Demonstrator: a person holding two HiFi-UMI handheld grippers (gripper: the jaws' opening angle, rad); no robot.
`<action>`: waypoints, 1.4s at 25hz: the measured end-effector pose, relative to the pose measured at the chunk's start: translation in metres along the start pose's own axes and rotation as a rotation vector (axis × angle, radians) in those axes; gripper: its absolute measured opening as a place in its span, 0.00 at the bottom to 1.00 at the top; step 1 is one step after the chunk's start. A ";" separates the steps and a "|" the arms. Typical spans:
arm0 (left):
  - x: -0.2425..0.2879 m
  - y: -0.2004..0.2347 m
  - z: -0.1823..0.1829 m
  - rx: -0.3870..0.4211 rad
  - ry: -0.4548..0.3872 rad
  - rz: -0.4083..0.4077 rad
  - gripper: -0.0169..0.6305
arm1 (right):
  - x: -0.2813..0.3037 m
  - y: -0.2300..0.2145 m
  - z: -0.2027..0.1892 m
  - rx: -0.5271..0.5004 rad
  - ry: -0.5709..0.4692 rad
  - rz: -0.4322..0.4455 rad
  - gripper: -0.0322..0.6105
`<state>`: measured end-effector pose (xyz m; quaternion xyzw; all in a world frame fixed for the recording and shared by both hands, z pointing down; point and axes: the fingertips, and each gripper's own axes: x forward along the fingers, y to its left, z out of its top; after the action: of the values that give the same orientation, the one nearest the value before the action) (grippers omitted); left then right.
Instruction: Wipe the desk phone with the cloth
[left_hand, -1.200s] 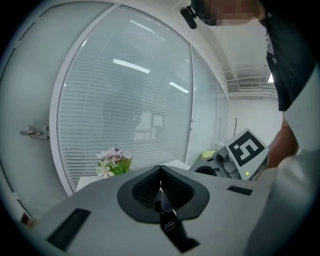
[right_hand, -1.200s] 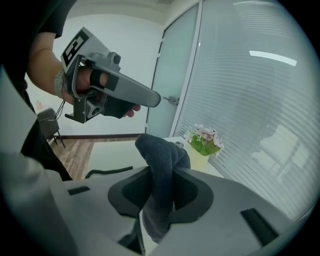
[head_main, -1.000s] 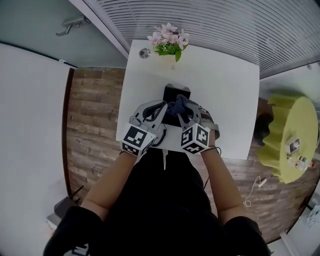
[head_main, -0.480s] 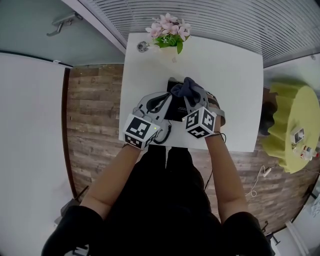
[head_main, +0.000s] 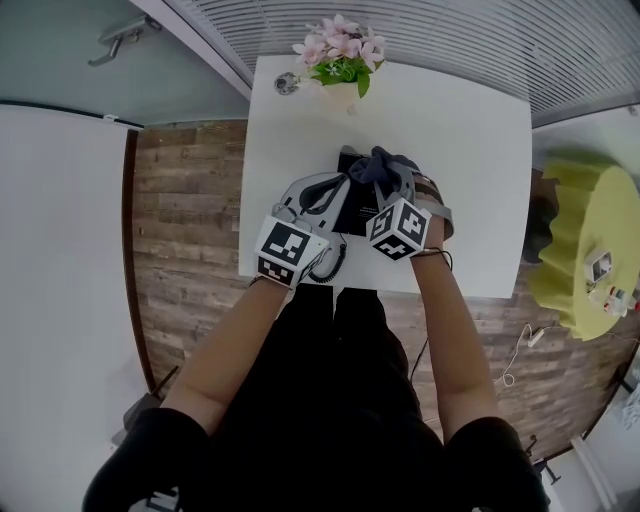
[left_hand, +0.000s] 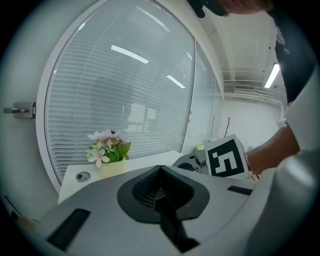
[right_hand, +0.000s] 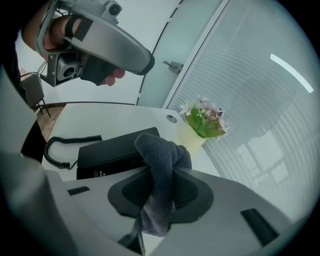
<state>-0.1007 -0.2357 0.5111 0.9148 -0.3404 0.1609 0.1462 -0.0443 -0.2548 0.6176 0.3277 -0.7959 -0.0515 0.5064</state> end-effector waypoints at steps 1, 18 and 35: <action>0.001 0.001 -0.001 -0.002 0.001 0.001 0.04 | 0.000 0.000 0.000 0.002 0.002 0.002 0.20; 0.010 -0.003 -0.037 -0.017 0.066 -0.004 0.04 | 0.000 0.004 -0.002 0.058 -0.025 -0.032 0.20; 0.011 -0.009 -0.062 -0.032 0.111 -0.009 0.04 | -0.007 0.034 -0.013 0.107 -0.012 -0.025 0.20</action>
<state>-0.0989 -0.2125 0.5704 0.9035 -0.3302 0.2055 0.1801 -0.0472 -0.2209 0.6327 0.3641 -0.7963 -0.0173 0.4827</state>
